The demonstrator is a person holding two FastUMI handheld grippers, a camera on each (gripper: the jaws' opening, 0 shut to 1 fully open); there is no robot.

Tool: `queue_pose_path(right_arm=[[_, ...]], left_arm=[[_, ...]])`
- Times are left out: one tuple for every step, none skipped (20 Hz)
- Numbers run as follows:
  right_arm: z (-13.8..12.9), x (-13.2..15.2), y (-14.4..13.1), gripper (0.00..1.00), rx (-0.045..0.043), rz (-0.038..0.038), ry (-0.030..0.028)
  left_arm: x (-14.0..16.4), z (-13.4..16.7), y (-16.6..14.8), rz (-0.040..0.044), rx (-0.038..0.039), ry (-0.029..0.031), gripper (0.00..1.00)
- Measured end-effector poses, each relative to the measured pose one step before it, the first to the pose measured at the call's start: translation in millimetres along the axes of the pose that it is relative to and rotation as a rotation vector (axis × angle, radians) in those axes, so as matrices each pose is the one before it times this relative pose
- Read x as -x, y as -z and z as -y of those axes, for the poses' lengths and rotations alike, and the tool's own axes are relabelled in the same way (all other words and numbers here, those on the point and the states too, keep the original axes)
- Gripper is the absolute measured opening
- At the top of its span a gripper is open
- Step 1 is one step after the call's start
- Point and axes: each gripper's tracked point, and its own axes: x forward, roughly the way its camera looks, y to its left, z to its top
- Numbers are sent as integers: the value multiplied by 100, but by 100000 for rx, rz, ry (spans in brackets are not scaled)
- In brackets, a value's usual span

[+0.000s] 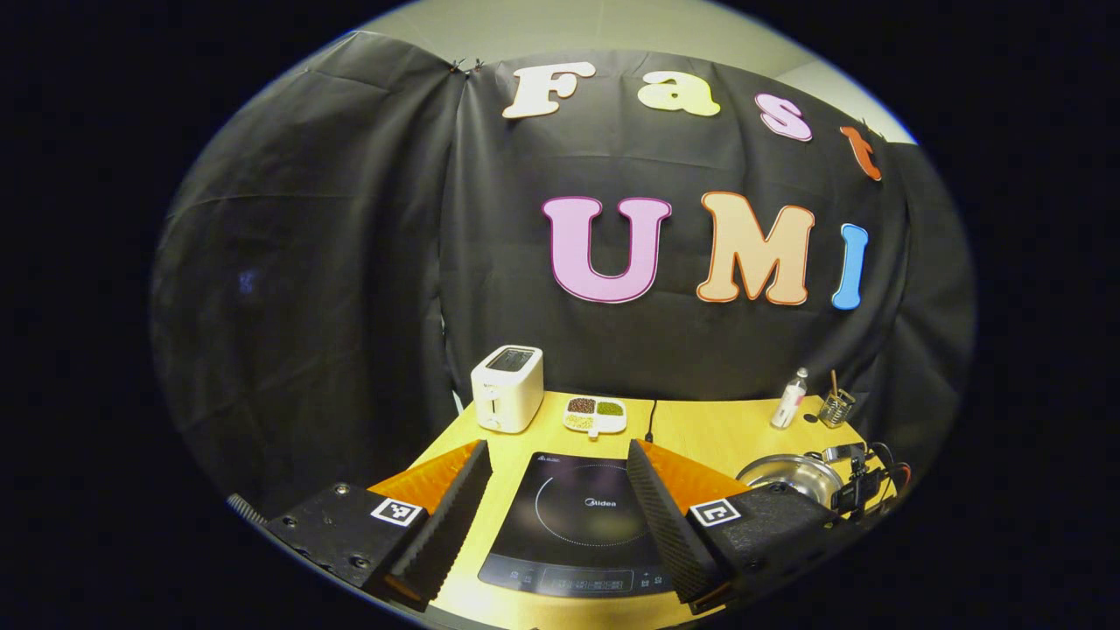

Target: First push the handle of the pot to place it horizontally, then grasp the pot with both hands and set it on the induction cooktop.

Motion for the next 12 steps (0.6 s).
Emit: queue_pose_path(right_arm=[[-543, -207, -341, 3, -2255, 338, -419], [-583, -230, -370, 3, -1822, 225, -153], [-432, -271, -271, 3, -1571, 417, 67], [-554, -201, -411, 3, -1302, 447, 112], [-449, -189, -367, 3, -1330, 354, 108], [-406, -193, -356, 3, -1420, 401, 72], [-474, -307, -311, 0, -1166, 326, 8], [-449, -239, -452, 0, -1308, 332, -135], [-661, -359, -265, 0, -1053, 139, -512], [-611, -239, -459, 3, -436, 556, -112], [-464, -341, -318, 3, -1, 373, 489], [-396, -359, -406, 3, 211, 412, 748]], left_arm=[[-145, -242, 246, -487, 608, 438, 92], [-167, -181, 203, -500, 609, 509, 96], [-214, -294, 331, -583, 484, 363, 92], [-178, -256, 221, -485, 265, 225, 96], [-256, -281, 150, -372, -7, 126, 95], [-241, -359, 275, -495, -356, -27, 96], [-234, -374, 273, -426, -487, 29, 96], [-351, -227, 414, -859, -490, 94, 95], [-317, -163, 347, -718, -327, 79, 96], [-281, -93, 267, -575, 52, 270, 96], [-304, -41, 229, -643, 442, 492, 96], [-212, -162, 324, -807, 727, 664, 96]])
